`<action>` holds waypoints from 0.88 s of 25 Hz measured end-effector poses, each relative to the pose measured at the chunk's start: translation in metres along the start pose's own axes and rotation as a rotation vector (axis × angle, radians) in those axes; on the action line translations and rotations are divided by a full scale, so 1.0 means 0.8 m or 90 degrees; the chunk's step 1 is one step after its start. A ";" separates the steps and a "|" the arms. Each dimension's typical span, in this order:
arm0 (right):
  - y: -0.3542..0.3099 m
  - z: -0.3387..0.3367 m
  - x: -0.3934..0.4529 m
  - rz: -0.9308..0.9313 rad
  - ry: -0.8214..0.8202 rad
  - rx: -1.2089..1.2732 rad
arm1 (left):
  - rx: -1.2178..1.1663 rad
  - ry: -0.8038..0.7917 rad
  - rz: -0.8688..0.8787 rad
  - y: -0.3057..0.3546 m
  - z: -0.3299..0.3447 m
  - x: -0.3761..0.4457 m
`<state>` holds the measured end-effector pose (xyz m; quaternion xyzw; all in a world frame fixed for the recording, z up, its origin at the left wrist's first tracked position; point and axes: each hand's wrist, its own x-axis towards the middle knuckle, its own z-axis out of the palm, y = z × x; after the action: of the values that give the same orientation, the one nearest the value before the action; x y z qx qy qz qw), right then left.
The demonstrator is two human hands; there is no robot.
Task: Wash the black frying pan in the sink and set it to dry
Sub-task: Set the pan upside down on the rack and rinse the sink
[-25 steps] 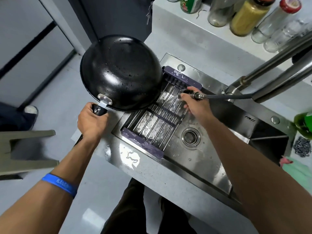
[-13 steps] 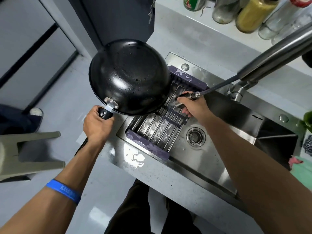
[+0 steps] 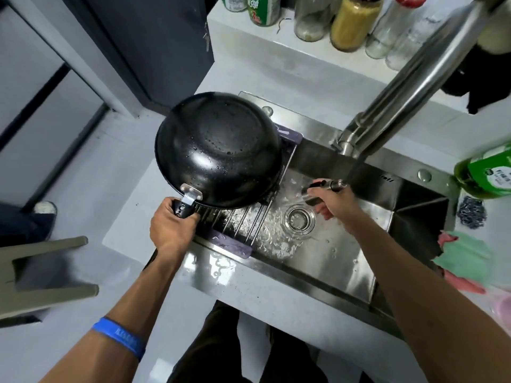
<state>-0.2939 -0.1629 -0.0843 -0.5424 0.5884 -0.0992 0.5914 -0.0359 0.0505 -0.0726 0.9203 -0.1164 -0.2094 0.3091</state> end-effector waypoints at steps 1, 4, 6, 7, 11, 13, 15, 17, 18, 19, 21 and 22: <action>0.007 -0.013 -0.003 0.000 0.006 0.003 | 0.004 -0.009 0.001 0.003 0.007 -0.006; 0.022 -0.040 -0.014 0.012 0.036 -0.007 | 0.020 -0.019 0.012 0.014 0.026 -0.018; 0.030 -0.046 -0.021 0.024 0.043 -0.018 | 0.026 -0.026 0.012 0.020 0.039 -0.022; 0.033 -0.046 -0.025 0.023 0.042 -0.019 | 0.022 -0.032 0.010 0.023 0.046 -0.021; 0.048 -0.059 -0.030 0.014 0.061 -0.049 | -0.017 -0.048 -0.001 0.024 0.075 -0.018; 0.053 -0.071 -0.028 0.016 0.093 -0.040 | -0.023 -0.077 0.011 0.021 0.082 -0.014; 0.052 -0.069 -0.025 0.013 0.101 -0.026 | -0.041 -0.110 0.010 0.010 0.088 -0.004; 0.042 -0.051 -0.021 -0.019 0.056 -0.023 | -0.033 -0.120 0.018 -0.001 0.094 0.005; 0.036 -0.040 -0.016 -0.036 0.033 -0.013 | -0.007 -0.118 0.027 -0.007 0.097 0.009; 0.031 -0.030 -0.010 -0.048 0.021 0.000 | 0.027 -0.106 0.044 -0.008 0.095 0.011; 0.022 -0.031 0.004 -0.065 0.036 -0.001 | 0.089 -0.070 0.099 -0.002 0.084 -0.001; 0.019 -0.039 0.009 -0.075 0.054 -0.005 | 0.107 -0.047 0.132 0.002 0.076 -0.012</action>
<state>-0.3249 -0.1791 -0.0915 -0.5737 0.5804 -0.1541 0.5570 -0.0724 0.0214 -0.1124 0.9178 -0.2391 -0.1996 0.2463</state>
